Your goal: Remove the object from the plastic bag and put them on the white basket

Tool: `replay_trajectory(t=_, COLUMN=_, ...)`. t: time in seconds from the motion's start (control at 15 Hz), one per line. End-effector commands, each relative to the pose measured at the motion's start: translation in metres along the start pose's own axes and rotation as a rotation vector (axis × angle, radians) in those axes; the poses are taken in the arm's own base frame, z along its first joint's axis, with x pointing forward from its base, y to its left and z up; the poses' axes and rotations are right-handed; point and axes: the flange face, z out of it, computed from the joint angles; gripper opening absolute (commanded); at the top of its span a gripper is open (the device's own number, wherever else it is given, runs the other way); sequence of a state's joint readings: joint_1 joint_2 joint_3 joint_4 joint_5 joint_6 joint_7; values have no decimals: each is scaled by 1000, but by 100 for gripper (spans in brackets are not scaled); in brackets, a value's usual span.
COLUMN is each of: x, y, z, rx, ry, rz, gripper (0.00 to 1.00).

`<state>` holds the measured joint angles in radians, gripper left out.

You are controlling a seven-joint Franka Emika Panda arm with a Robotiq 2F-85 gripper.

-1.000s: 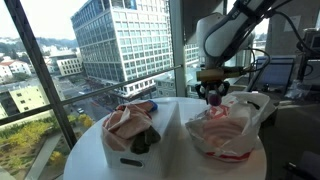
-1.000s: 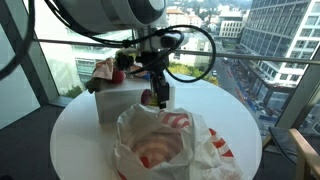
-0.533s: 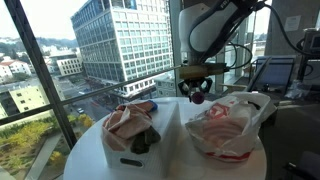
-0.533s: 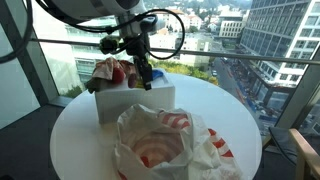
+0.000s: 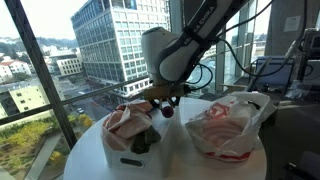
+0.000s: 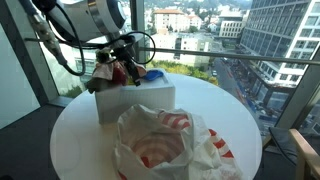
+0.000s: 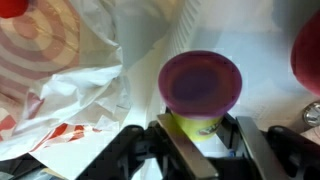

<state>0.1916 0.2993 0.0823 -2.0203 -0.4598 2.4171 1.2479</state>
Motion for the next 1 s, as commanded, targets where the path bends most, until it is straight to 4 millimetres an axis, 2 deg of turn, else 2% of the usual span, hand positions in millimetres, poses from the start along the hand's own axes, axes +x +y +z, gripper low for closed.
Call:
replay_trajectory(t=0.0, x=28, y=-36, z=8, rx=-1, ry=38, rz=34, gripper=18)
replay_trajectory(t=0.07, x=32, y=-39, z=12, rx=-1, ry=42, rz=33, gripper=18)
replay_trajectory(t=0.13, x=37, y=-40, z=14, rx=-3, ry=46, rz=32, gripper=58)
replay_trajectory(t=0.27, x=43, y=-37, z=14, rx=-18, ry=37, rz=31, gripper=75)
replay_trajectory(t=0.47, x=42, y=-24, z=-5, rx=-49, ry=22, rz=30, gripper=98)
replay_trajectory(t=0.67, x=39, y=-1, z=-32, rx=-109, ry=-6, rz=31, gripper=100)
replay_trajectory(t=0.93, x=32, y=38, z=-67, rx=-199, ry=-115, rz=42, gripper=100)
